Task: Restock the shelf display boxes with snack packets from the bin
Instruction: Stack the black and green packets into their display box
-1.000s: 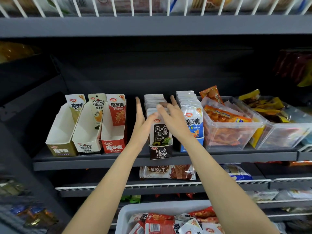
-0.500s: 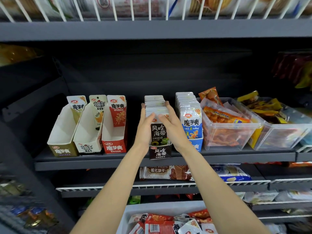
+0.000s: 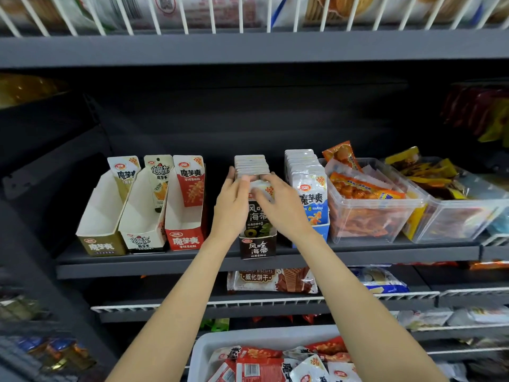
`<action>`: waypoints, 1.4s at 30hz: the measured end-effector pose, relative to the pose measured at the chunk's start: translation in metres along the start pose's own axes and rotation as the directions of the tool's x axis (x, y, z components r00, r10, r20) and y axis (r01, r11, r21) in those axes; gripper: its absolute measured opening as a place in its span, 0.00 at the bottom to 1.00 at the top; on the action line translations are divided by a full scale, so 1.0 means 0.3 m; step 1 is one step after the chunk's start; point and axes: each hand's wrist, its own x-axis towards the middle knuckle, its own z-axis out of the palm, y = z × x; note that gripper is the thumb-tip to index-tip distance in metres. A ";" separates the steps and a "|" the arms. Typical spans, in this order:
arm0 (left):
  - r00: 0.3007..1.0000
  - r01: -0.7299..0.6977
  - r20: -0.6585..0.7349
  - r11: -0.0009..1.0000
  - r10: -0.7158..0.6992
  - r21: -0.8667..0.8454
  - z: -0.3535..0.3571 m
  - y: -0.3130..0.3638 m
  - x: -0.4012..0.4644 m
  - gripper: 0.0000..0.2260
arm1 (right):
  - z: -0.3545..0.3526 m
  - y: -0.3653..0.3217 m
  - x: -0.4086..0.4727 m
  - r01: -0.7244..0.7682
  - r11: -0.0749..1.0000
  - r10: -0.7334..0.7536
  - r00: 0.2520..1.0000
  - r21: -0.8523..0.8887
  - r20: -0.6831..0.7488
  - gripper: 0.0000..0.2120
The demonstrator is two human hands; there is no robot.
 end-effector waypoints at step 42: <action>0.986 0.163 0.077 0.966 -0.151 -0.200 -0.012 -0.039 -0.030 0.26 | 0.029 0.034 -0.091 -0.150 0.976 0.151 0.988 -0.159 -0.005 0.35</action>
